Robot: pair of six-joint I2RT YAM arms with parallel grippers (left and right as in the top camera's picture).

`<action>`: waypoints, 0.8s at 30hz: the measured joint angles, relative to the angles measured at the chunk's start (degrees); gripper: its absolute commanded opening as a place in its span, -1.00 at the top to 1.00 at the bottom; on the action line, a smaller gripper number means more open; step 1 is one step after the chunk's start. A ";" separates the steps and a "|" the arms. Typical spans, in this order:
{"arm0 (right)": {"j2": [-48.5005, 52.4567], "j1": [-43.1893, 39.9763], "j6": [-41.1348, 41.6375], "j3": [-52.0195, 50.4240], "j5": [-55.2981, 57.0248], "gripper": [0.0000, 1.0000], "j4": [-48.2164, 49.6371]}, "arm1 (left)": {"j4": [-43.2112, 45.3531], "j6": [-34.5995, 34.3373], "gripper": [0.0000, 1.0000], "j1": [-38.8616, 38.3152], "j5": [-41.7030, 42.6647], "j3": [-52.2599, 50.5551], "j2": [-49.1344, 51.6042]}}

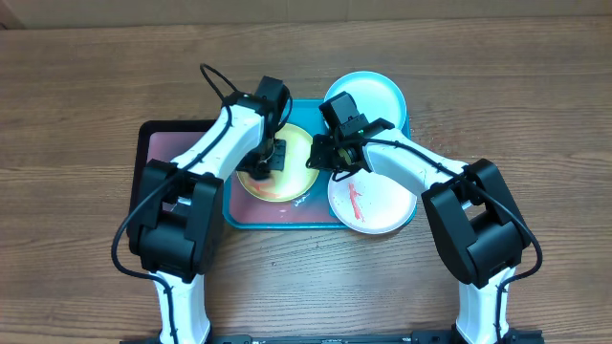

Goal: Clean dirty plates on tray and stack at the side
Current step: 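Scrub the yellow plate with the sponge while the right gripper holds it, then lift the yellow plate with the right gripper and tilt it up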

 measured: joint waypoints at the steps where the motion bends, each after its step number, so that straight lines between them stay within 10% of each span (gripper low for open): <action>1: 0.00 0.02 0.00 0.00 0.02 0.93 0.02 | -0.28 1.99 0.92 0.11 4.04 0.02 0.02; 6: 0.00 0.02 0.04 0.00 0.00 0.93 0.07 | 3.28 7.54 0.91 -0.13 16.02 0.00 0.02; 13: 0.00 0.02 0.26 0.00 0.15 0.93 0.07 | 15.06 0.59 0.92 -0.26 3.63 0.39 0.02; 24: -0.15 0.02 0.20 0.48 -0.11 0.93 -2.34 | -9.03 -3.80 0.91 1.20 -9.88 23.10 1.11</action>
